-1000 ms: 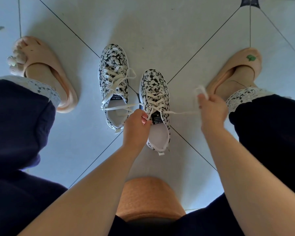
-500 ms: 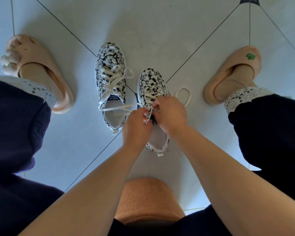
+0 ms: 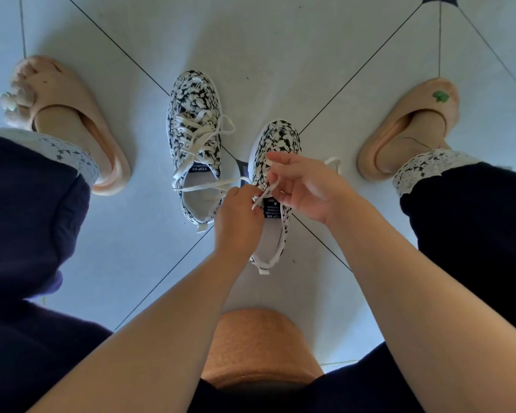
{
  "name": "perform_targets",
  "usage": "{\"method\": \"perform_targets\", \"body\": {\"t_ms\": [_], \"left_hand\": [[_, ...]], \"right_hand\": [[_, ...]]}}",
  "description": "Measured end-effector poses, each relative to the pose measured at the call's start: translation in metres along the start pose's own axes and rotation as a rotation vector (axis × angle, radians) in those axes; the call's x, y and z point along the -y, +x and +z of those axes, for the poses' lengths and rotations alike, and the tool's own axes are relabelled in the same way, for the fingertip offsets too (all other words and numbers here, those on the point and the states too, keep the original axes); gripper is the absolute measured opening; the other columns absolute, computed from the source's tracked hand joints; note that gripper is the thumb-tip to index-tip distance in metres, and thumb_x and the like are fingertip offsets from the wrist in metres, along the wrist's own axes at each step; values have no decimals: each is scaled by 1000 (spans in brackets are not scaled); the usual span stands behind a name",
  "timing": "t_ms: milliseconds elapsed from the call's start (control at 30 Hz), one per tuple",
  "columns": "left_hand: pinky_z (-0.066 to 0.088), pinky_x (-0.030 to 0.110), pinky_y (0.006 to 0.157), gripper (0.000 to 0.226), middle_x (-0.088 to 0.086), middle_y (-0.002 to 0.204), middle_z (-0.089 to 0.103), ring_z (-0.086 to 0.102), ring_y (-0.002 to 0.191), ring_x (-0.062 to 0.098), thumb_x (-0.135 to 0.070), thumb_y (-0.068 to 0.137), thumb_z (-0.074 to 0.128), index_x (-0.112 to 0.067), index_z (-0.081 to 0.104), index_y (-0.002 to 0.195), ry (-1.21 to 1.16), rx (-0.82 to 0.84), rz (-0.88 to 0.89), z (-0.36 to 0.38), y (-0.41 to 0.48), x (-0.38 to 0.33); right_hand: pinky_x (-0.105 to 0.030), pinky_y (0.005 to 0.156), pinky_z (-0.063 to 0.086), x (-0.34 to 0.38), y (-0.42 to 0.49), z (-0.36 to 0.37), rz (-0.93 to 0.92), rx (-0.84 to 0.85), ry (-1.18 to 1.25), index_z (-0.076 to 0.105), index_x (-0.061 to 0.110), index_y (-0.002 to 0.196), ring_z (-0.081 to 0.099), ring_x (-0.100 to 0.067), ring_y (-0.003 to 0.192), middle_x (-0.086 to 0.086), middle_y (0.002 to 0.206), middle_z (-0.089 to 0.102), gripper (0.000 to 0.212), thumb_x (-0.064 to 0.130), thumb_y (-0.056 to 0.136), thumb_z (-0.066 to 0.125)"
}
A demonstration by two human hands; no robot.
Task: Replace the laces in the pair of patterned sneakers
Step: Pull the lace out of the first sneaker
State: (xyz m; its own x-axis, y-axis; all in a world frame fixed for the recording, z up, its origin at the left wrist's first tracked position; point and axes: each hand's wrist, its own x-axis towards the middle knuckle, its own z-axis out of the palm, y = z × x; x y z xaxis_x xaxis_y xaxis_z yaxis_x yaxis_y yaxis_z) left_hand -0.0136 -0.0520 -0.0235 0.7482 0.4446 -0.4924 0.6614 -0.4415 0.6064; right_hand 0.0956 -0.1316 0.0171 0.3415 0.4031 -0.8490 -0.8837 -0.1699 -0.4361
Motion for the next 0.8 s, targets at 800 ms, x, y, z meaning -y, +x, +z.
{"method": "perform_targets", "body": {"t_ms": [800], "left_hand": [[32, 25, 67, 27, 8, 106, 57, 52, 82, 19, -8, 87, 52, -14, 60, 112, -35, 28, -28, -1, 1, 0]], "right_hand": [[-27, 65, 52, 43, -10, -5, -174, -345, 15, 61, 10, 77, 62, -12, 62, -5, 71, 65, 16, 16, 91, 56]]}}
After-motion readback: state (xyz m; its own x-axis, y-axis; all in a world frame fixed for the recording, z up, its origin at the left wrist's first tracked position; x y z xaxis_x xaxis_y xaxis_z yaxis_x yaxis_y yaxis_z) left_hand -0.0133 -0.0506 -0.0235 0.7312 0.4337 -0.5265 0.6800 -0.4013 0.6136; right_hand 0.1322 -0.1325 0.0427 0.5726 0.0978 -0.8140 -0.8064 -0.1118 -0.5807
